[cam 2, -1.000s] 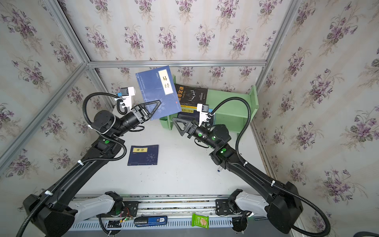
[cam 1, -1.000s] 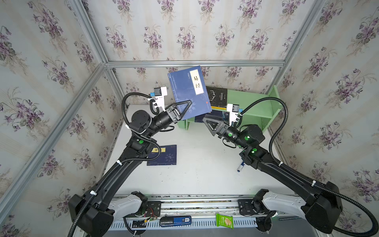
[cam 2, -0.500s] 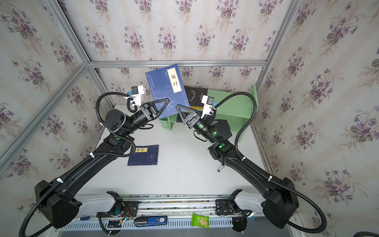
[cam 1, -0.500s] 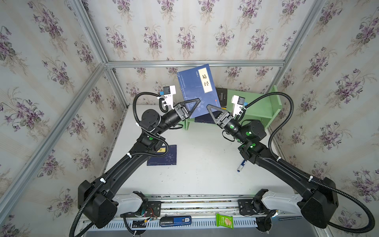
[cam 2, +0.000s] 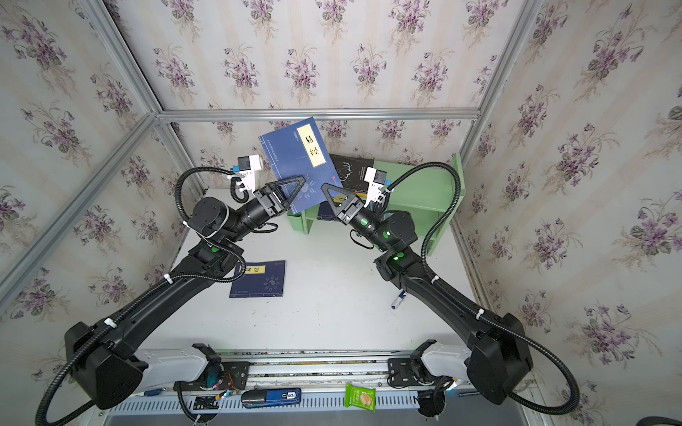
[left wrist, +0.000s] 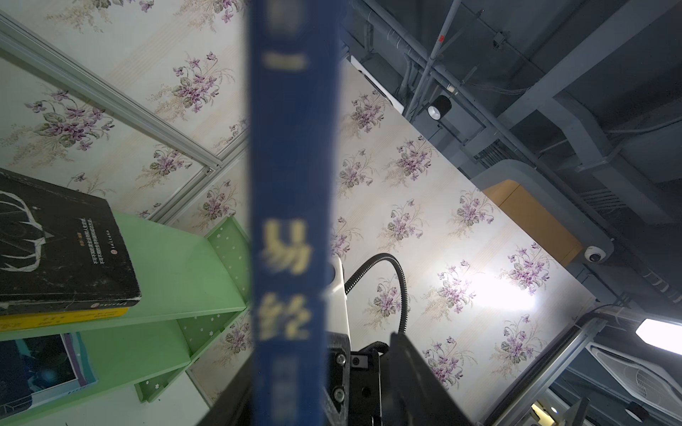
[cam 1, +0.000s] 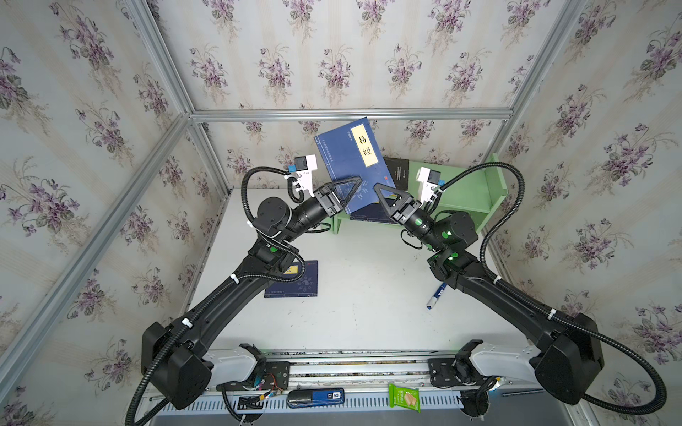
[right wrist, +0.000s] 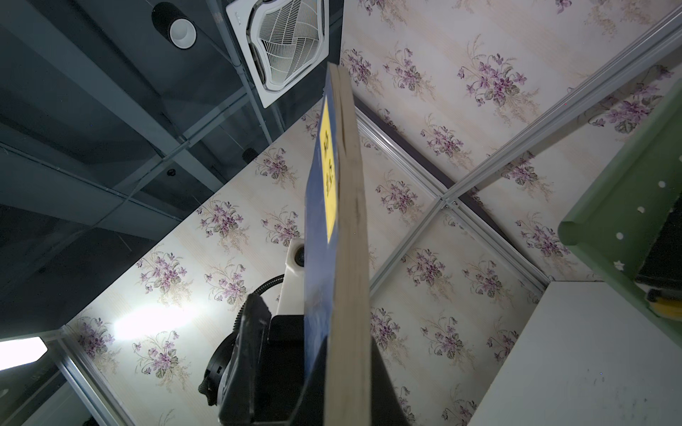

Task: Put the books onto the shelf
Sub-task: 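Lift the dark-blue book with both grippers toward the shelf's top tier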

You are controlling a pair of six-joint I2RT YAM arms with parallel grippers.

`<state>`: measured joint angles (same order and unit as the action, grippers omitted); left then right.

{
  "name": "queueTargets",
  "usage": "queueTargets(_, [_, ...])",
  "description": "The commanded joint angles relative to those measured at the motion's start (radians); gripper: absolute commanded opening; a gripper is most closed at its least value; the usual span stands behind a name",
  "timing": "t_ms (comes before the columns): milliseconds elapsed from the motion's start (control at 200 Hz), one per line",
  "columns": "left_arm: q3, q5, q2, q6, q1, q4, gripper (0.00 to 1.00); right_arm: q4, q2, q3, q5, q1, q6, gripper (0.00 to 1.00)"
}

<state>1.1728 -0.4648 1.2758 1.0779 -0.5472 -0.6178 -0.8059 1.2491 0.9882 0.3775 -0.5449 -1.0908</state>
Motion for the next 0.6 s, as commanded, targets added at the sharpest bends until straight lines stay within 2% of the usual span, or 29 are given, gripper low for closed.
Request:
queueTargets(0, [0.009, -0.006, -0.025, -0.062, 0.014, 0.024, 0.77, 0.006, -0.031, 0.025, 0.102, 0.067, 0.001, 0.11])
queueTargets(95, [0.028, -0.008, -0.039, -0.151, 0.037, 0.16, 0.93, 0.07, -0.065, 0.032, 0.254, 0.154, -0.006, 0.08])
queueTargets(155, [0.05, -0.009, -0.081, -0.224, 0.053, 0.287, 0.99, 0.125, -0.092, 0.028, 0.342, 0.223, -0.022, 0.07])
queueTargets(265, [0.106, -0.032, -0.086, -0.35, 0.092, 0.524, 0.99, 0.176, -0.128, 0.021, 0.535, 0.338, -0.055, 0.07])
queueTargets(365, [0.097, -0.127, -0.081, -0.372, 0.151, 0.572, 0.99, 0.161, -0.156, 0.007, 0.682, 0.388, -0.065, 0.07])
queueTargets(460, [0.085, -0.232, -0.073, -0.366, 0.204, 0.572, 0.99, 0.219, -0.185, 0.001, 0.758, 0.409, -0.028, 0.06])
queueTargets(595, [0.092, -0.364, -0.058, -0.381, 0.248, 0.572, 0.99, 0.337, -0.21, 0.008, 0.803, 0.423, 0.045, 0.04])
